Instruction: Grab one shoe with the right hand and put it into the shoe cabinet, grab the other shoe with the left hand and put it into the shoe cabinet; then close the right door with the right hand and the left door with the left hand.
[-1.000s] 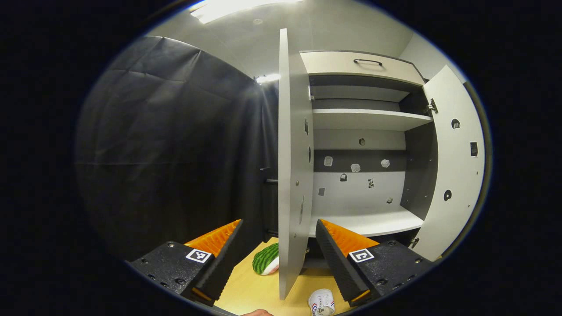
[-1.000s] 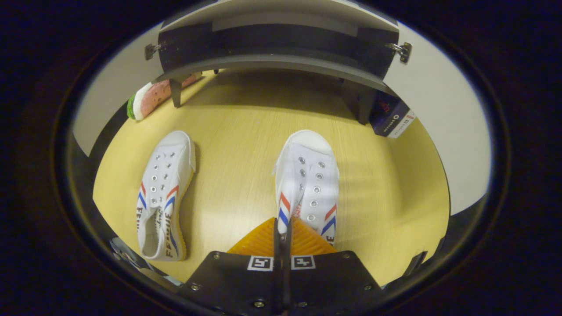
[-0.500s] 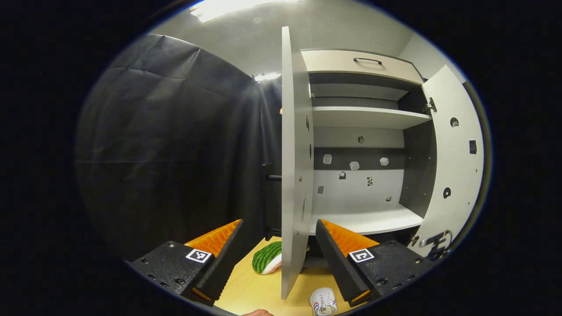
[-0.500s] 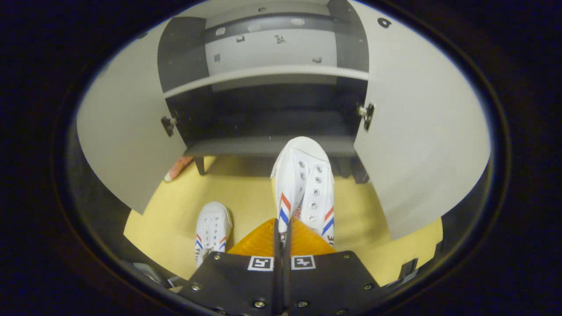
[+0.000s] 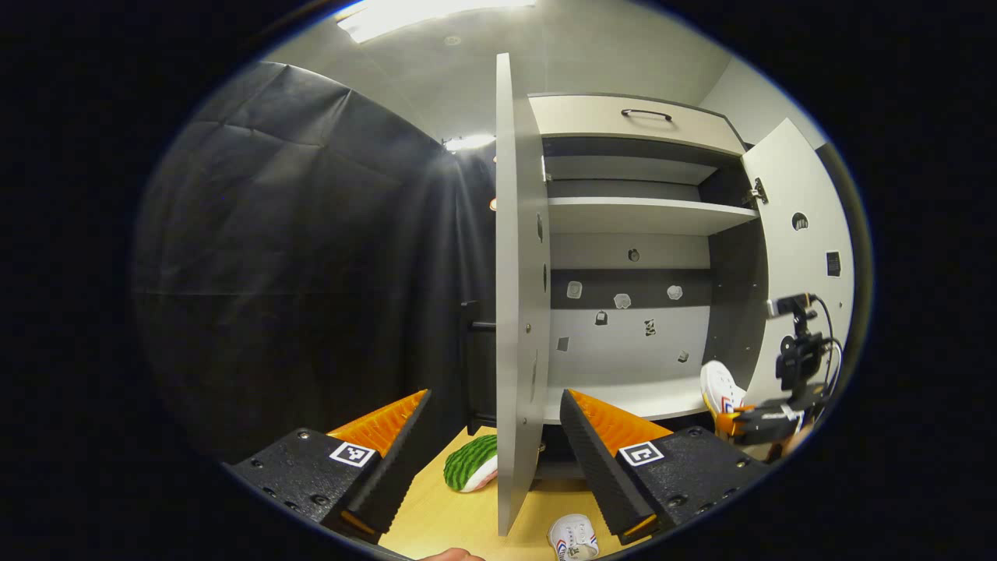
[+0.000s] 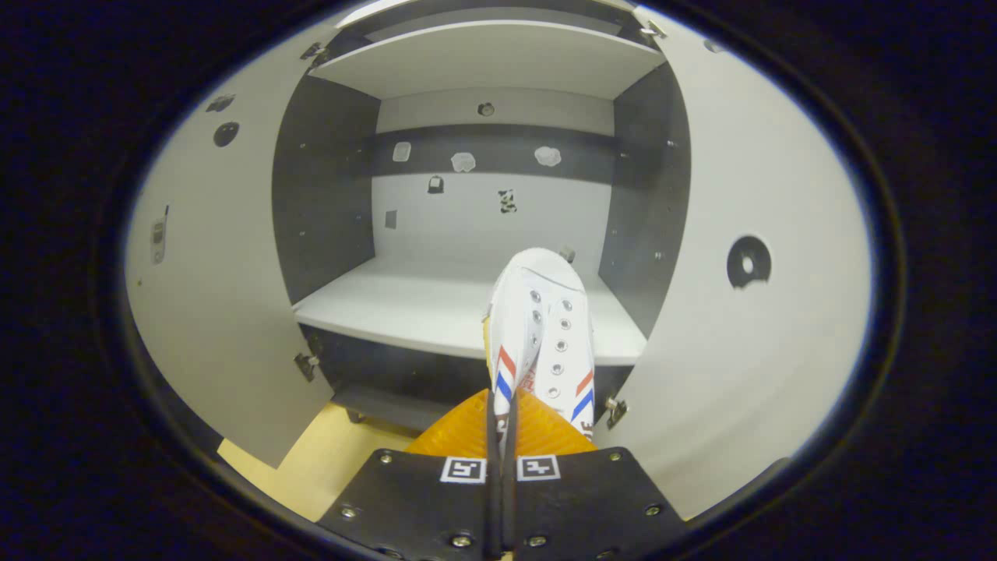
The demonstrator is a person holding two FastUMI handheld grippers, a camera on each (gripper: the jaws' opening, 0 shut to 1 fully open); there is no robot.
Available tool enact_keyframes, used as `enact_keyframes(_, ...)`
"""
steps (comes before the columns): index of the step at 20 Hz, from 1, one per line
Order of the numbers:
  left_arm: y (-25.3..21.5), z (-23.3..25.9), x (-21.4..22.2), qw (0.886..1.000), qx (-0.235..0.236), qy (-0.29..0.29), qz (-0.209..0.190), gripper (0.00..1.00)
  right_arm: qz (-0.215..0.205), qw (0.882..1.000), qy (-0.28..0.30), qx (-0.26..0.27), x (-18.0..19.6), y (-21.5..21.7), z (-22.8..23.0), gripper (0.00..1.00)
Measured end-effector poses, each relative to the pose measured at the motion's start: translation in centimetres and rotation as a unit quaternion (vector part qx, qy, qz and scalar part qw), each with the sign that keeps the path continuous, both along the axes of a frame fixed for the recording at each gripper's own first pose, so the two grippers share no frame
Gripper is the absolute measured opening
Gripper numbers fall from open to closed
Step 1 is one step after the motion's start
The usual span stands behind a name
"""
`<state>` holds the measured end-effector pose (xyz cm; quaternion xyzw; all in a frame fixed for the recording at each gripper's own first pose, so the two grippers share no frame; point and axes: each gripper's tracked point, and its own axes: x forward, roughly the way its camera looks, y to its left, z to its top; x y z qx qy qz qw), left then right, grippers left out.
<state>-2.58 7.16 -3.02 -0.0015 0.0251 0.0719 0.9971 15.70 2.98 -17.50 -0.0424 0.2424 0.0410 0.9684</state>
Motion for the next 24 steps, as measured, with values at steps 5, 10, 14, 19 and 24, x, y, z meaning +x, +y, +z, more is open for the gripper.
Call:
enact_keyframes(5,2.6,-0.3,-0.9,0.999,-0.011,0.001,0.033,0.98,-0.015,0.999,-0.023,-0.025,9.0,-0.4,1.4,0.0)
enact_keyframes(10,5.8,-0.5,-2.0,0.997,-0.002,0.002,0.072,0.98,-0.03,0.999,0.0,-0.019,14.6,-0.1,-0.8,0.0)
enact_keyframes(14,7.3,-0.7,-2.7,0.996,-0.006,0.006,0.092,0.98,-0.041,0.998,0.018,-0.038,18.0,-0.4,-2.6,0.0)
enact_keyframes(19,7.6,-1.2,-3.4,0.995,-0.004,0.017,0.101,0.98,-0.041,0.998,0.04,-0.038,18.9,-0.1,-4.6,0.0)
enact_keyframes(24,6.5,-1.0,-3.8,0.995,-0.003,0.017,0.094,0.98,-0.039,0.997,0.037,-0.052,18.6,0.1,-4.7,0.01)
